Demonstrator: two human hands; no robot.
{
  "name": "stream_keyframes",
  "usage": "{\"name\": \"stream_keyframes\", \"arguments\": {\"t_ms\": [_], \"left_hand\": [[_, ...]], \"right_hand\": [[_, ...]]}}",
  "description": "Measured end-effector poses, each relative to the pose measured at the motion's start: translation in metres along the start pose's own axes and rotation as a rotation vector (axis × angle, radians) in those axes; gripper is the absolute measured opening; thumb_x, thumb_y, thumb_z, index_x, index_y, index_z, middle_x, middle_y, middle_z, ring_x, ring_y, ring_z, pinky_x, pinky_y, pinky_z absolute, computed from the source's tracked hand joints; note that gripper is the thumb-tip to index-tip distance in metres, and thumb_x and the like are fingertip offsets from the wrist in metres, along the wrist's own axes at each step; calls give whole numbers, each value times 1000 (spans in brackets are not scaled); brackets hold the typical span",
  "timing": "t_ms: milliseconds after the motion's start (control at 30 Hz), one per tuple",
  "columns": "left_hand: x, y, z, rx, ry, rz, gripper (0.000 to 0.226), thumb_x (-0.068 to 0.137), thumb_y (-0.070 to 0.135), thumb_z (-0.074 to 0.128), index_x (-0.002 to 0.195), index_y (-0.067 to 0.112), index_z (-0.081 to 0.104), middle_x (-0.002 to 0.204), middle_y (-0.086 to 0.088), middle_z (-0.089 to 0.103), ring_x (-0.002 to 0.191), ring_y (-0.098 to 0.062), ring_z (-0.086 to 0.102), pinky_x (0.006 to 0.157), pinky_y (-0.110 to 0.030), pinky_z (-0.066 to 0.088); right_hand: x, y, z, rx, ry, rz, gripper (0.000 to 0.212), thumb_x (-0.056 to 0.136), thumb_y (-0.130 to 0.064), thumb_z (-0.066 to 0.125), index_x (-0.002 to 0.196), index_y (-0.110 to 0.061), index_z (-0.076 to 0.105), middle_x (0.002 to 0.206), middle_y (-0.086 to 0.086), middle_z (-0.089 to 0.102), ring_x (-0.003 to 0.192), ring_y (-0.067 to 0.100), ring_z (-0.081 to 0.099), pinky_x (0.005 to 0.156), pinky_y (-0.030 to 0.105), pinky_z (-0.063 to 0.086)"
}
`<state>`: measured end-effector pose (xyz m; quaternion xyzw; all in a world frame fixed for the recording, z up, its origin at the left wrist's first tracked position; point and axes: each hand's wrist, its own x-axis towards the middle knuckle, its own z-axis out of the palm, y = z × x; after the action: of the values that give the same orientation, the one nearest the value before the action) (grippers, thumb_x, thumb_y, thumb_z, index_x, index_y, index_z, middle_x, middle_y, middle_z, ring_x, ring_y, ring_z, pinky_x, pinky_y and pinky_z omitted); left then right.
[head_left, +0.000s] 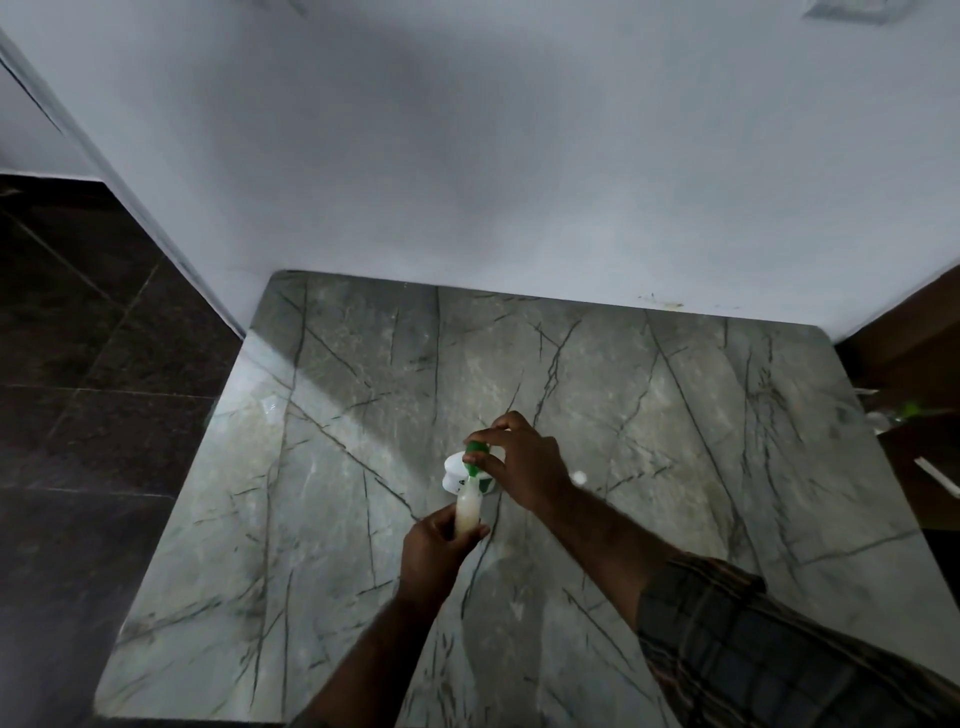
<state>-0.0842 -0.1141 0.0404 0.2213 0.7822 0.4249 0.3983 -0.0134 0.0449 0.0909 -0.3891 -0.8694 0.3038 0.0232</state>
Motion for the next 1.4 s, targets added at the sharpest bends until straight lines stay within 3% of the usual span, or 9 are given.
{"name": "stream_keyframes", "arguments": {"t_ms": [200, 333, 567, 800, 1000, 1400], "left_hand": [[0, -1, 1, -19, 0, -23, 37, 72, 35, 85, 105, 24, 75, 85, 10, 77, 78, -6, 72, 78, -31, 60], [1, -1, 1, -1, -2, -11, 27, 73, 34, 85, 97, 27, 75, 82, 6, 77, 77, -13, 73, 78, -39, 60], [2, -6, -2, 1, 6, -1, 30, 71, 37, 85, 98, 32, 73, 81, 6, 77, 75, -12, 73, 79, -42, 61], [4, -3, 1, 19, 4, 1, 39, 71, 37, 85, 106, 25, 74, 83, 9, 77, 76, -8, 73, 81, -43, 61], [3, -5, -2, -16, -13, 11, 25, 70, 38, 86, 80, 51, 67, 81, 18, 75, 74, -4, 72, 80, -39, 61], [4, -4, -1, -22, -12, 12, 25, 68, 39, 86, 83, 48, 68, 80, 18, 76, 74, -4, 72, 81, -42, 62]], "right_hand": [[-2, 2, 7, -22, 15, 11, 26, 90, -53, 53, 110, -40, 64, 119, -10, 53, 103, 12, 60, 91, 40, 43], [-1, 0, 4, -27, -15, 21, 28, 90, -55, 53, 112, -41, 64, 124, -9, 51, 107, 12, 57, 93, 41, 38], [0, -3, 1, -21, -7, 26, 27, 89, -54, 55, 111, -41, 64, 125, -9, 50, 107, 12, 57, 93, 41, 36], [0, -2, 4, -41, -4, 35, 27, 90, -54, 53, 111, -40, 64, 124, -9, 51, 105, 13, 58, 92, 41, 38], [3, -4, -7, -41, -10, 20, 33, 87, -57, 56, 114, -40, 66, 123, -9, 50, 105, 12, 58, 95, 40, 37], [3, -4, -1, -61, -12, 16, 33, 88, -58, 54, 114, -39, 64, 124, -9, 51, 105, 12, 57, 93, 39, 35]]}}
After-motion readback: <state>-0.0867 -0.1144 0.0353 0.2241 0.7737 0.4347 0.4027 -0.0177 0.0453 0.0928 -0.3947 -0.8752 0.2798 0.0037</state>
